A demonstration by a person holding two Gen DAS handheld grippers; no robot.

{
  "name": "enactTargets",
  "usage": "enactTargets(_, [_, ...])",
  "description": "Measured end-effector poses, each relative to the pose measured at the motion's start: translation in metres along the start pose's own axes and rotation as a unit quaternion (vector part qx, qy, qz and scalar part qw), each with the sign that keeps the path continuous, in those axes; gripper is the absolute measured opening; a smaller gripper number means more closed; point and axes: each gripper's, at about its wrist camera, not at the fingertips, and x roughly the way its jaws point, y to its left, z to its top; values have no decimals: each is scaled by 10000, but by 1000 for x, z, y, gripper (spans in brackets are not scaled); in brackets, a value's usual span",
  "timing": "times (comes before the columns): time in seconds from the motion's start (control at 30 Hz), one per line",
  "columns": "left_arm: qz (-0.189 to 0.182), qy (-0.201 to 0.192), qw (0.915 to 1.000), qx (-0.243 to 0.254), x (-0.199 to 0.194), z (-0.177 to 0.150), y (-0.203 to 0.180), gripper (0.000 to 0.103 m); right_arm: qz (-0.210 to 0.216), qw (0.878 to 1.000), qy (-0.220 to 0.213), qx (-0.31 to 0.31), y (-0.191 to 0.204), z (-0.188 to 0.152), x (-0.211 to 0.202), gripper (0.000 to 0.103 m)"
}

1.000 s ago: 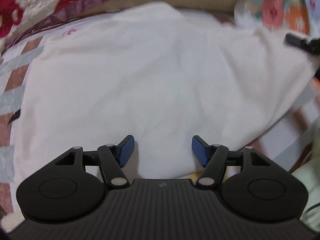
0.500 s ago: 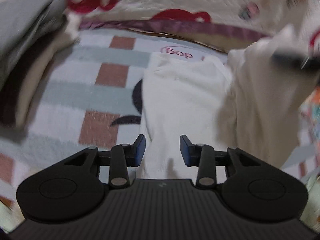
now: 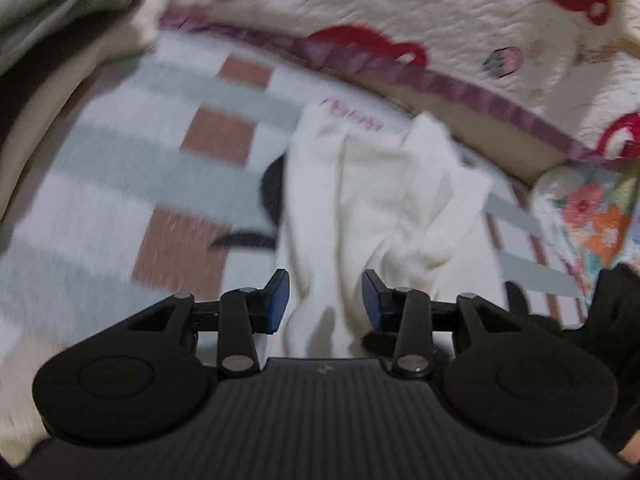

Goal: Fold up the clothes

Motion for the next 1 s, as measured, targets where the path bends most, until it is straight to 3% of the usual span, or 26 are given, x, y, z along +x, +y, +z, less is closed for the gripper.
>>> enactTargets(0.13, [-453, 89, 9989, 24, -1, -3, -5, 42, -272, 9969, 91, -738, 13, -7, 3, 19])
enactTargets(0.23, [-202, 203, 9990, 331, 6, -7, -11, 42, -353, 9947, 118, -960, 20, -14, 7, 23])
enactTargets(0.27, [-149, 256, 9990, 320, 9, -9, -9, 42, -318, 9947, 102, -971, 22, -16, 8, 31])
enactTargets(0.5, [255, 343, 9984, 365, 10, -15, -2, 42, 439, 9968, 193, -635, 24, -29, -5, 36])
enactTargets(0.67, [132, 186, 9993, 309, -8, -15, -1, 42, 123, 9989, -203, -397, 0, -53, -57, 40])
enactTargets(0.73, [15, 249, 9993, 282, -12, -16, -1, 49, -5, 9989, -361, -302, -9, -62, -79, 43])
enactTargets(0.9, [-92, 403, 9970, 655, -7, -26, -14, 52, -324, 9966, -758, -64, -32, -86, -132, 50])
enactTargets(1.0, [-455, 262, 9964, 663, -6, -30, -32, 53, -1475, 9811, -621, -1089, -23, -110, -130, 55])
